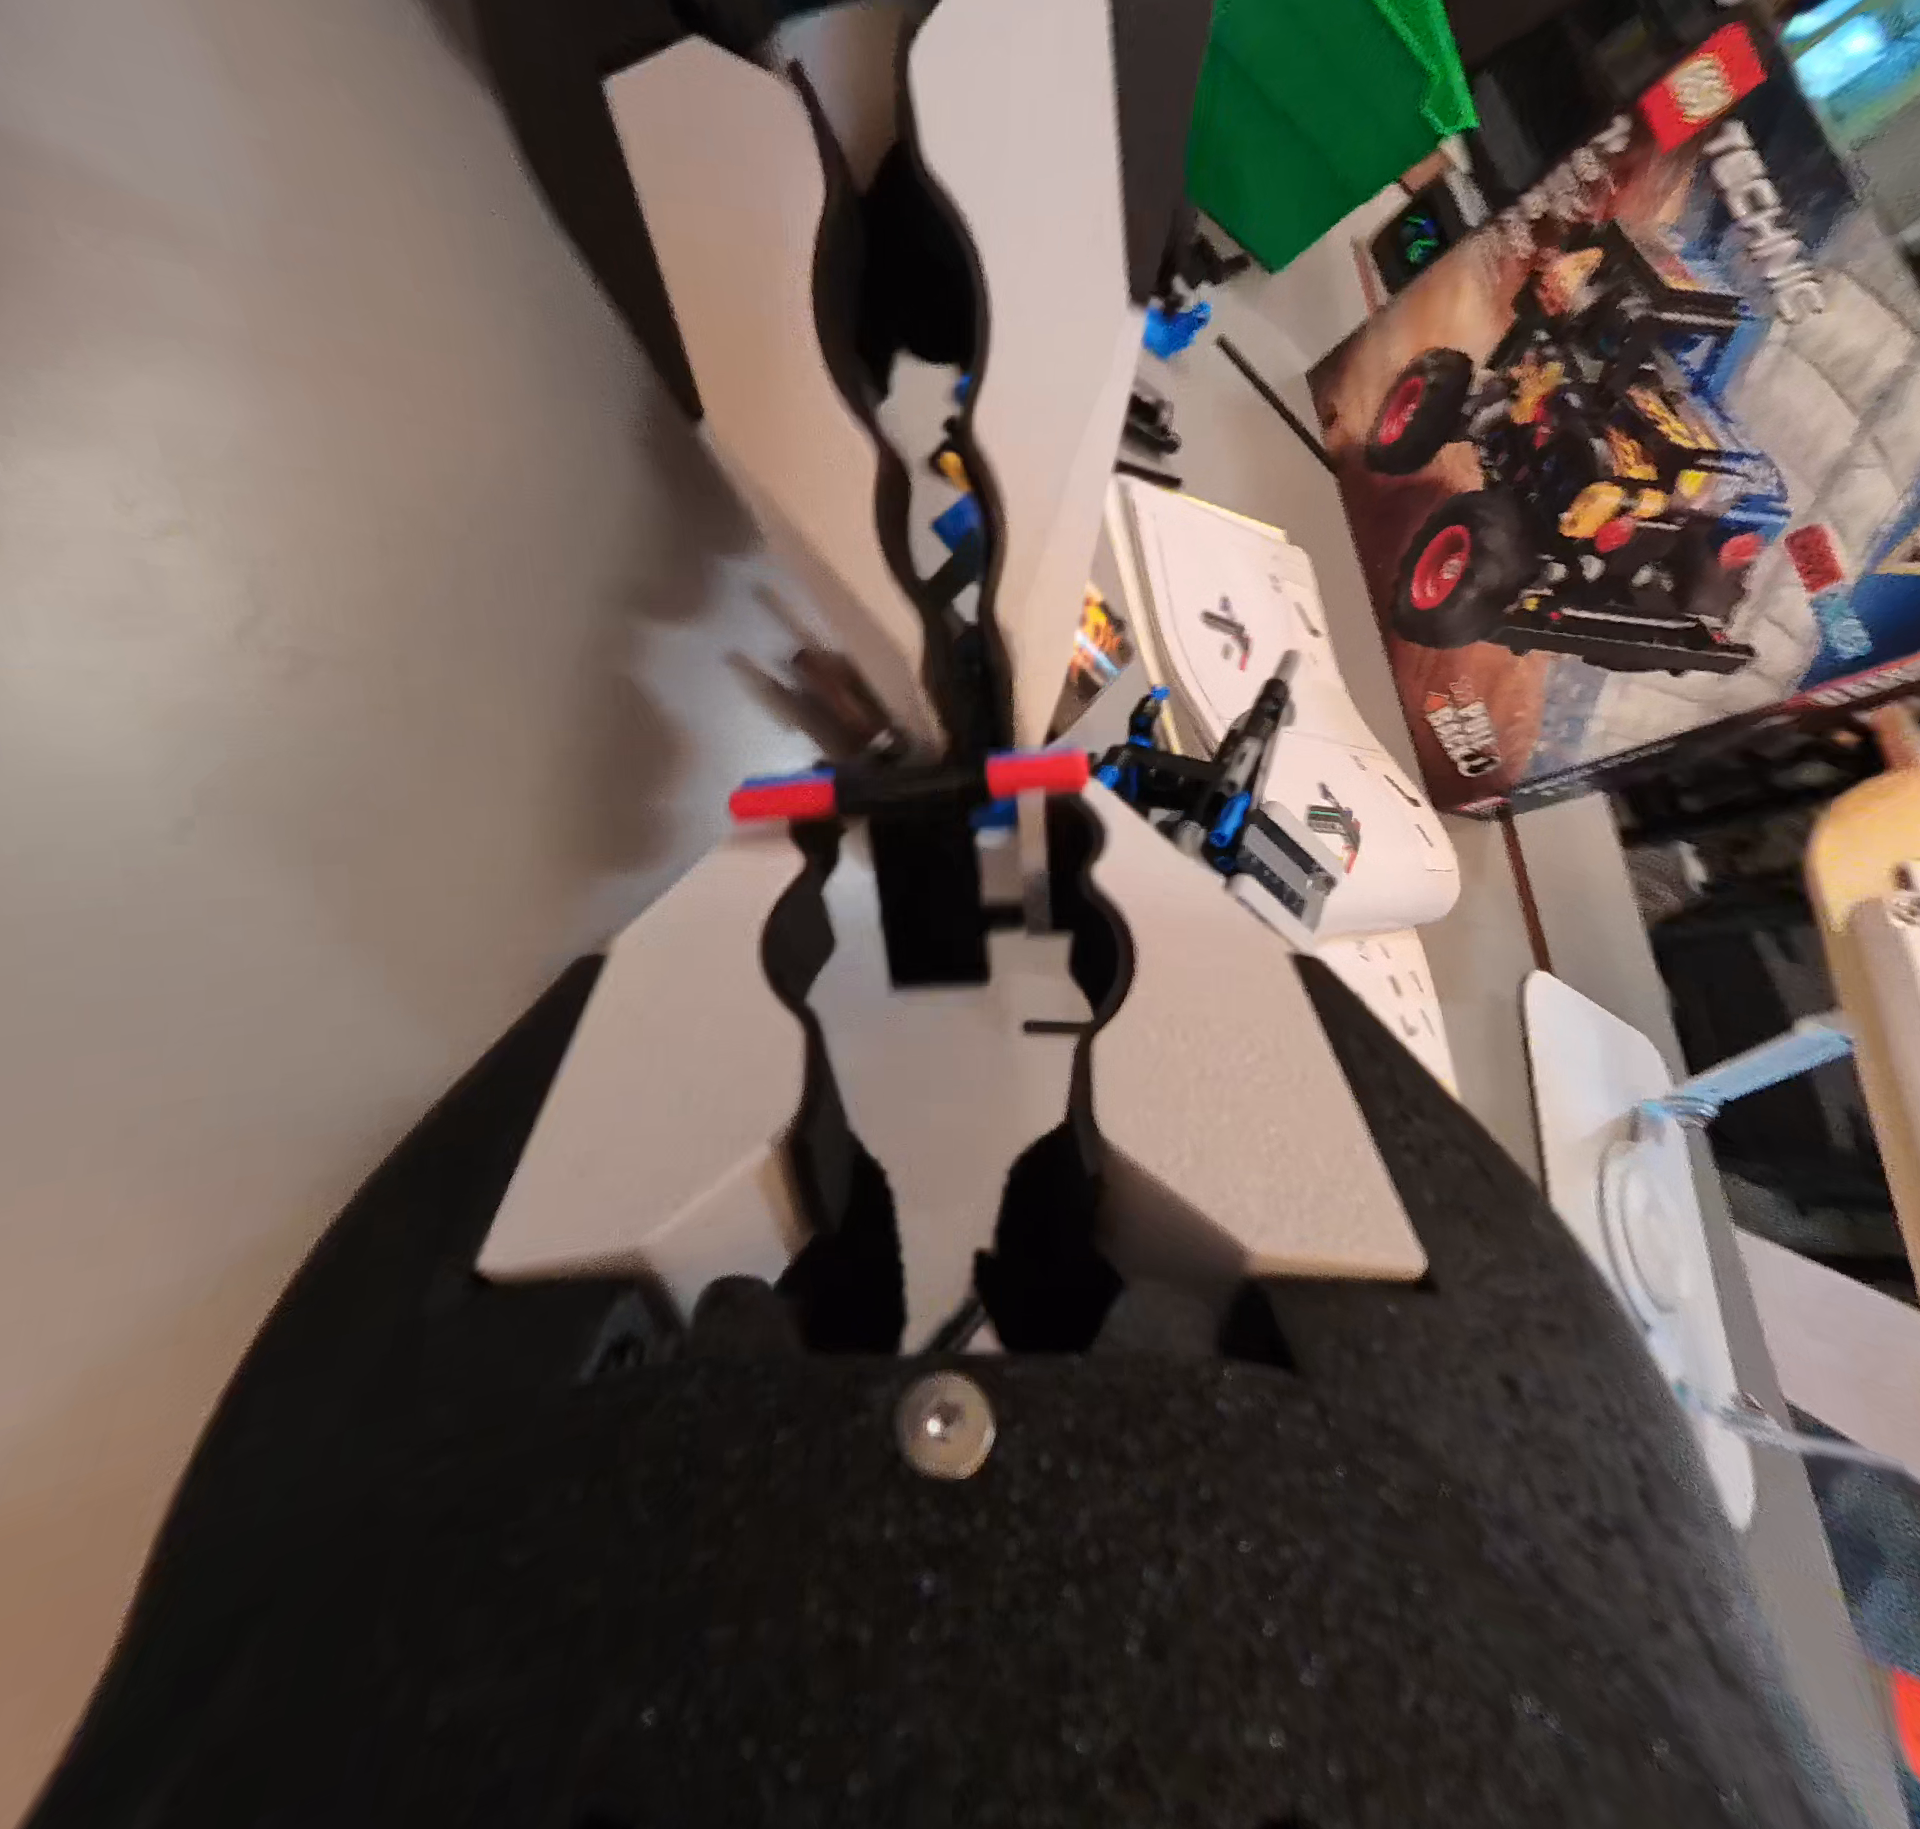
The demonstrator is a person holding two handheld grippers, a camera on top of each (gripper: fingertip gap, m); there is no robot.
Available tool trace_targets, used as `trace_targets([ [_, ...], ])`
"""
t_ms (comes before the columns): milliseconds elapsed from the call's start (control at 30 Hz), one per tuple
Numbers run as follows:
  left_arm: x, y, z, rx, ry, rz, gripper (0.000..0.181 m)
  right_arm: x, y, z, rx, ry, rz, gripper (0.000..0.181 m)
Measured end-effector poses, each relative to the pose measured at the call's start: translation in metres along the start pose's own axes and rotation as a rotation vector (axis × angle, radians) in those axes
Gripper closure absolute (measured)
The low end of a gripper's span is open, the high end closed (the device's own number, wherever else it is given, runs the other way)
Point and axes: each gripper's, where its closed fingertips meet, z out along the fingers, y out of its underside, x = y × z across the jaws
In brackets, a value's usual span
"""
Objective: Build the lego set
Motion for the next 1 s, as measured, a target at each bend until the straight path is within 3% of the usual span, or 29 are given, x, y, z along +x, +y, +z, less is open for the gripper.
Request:
trace_targets([
  [67, -0.002, 0.006, -0.004, -0.025, -0.049, 0.140, 0.180, 0.000, 0.008, -0.010, -0.001, -0.071, 0.043, 0.141],
  [167, 0.004, 0.008, -0.005, -0.025, -0.070, 0.285, 0.180, 0.002, -0.004, -0.029, 0.148, -0.219, 0.212, 0.135],
  [233, 0.008, 0.003, -0.005, 0.005, -0.093, 0.354, 0.180, 0.006, -0.009, -0.036, 0.222, -0.260, 0.275, 0.146],
  [367, 0.010, -0.001, -0.005, 0.010, -0.149, 0.488, 0.180, -0.003, -0.007, -0.034, 0.225, -0.301, 0.260, 0.158],
  [833, 0.019, -0.005, -0.003, -0.016, -0.144, 0.548, 0.180, -0.014, -0.010, -0.035, 0.254, -0.435, 0.340, 0.174],
  [1000, 0.011, 0.005, -0.002, -0.065, -0.169, 0.526, 0.180, -0.006, -0.006, -0.027, 0.199, -0.344, 0.324, 0.174],
])
